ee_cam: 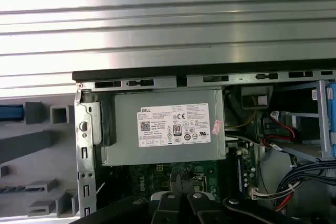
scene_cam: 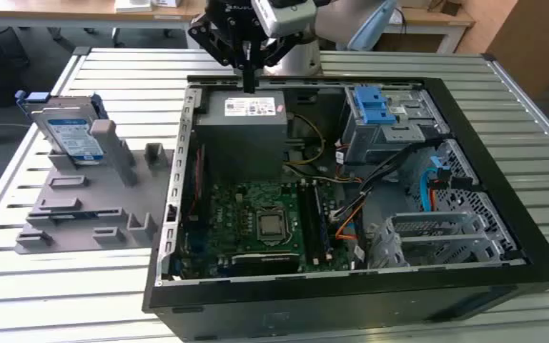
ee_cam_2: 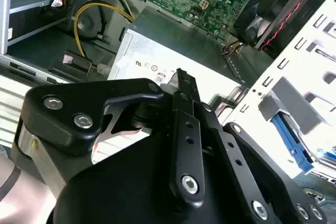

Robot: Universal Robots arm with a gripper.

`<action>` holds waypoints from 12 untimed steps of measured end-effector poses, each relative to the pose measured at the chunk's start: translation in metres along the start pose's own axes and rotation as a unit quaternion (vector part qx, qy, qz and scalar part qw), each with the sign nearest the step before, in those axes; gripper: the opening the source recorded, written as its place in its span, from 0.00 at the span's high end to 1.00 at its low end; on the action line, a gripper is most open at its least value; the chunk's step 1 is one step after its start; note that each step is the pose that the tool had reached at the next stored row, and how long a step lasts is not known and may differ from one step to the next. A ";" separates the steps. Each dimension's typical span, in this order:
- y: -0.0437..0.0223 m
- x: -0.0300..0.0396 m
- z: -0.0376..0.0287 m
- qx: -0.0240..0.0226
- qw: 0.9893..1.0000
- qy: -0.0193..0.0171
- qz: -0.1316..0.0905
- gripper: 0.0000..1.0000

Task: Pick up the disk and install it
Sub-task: 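Reach for the disk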

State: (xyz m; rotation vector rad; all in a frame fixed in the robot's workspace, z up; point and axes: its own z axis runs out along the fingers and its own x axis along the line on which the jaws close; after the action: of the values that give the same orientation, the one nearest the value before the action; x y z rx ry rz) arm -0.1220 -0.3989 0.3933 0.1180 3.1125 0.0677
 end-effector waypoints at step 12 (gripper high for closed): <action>-0.0002 0.0023 -0.0001 0.000 1.000 0.000 0.000 0.89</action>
State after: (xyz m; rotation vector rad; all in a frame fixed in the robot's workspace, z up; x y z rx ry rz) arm -0.1242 -0.3989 0.3933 0.1181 3.1125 0.0676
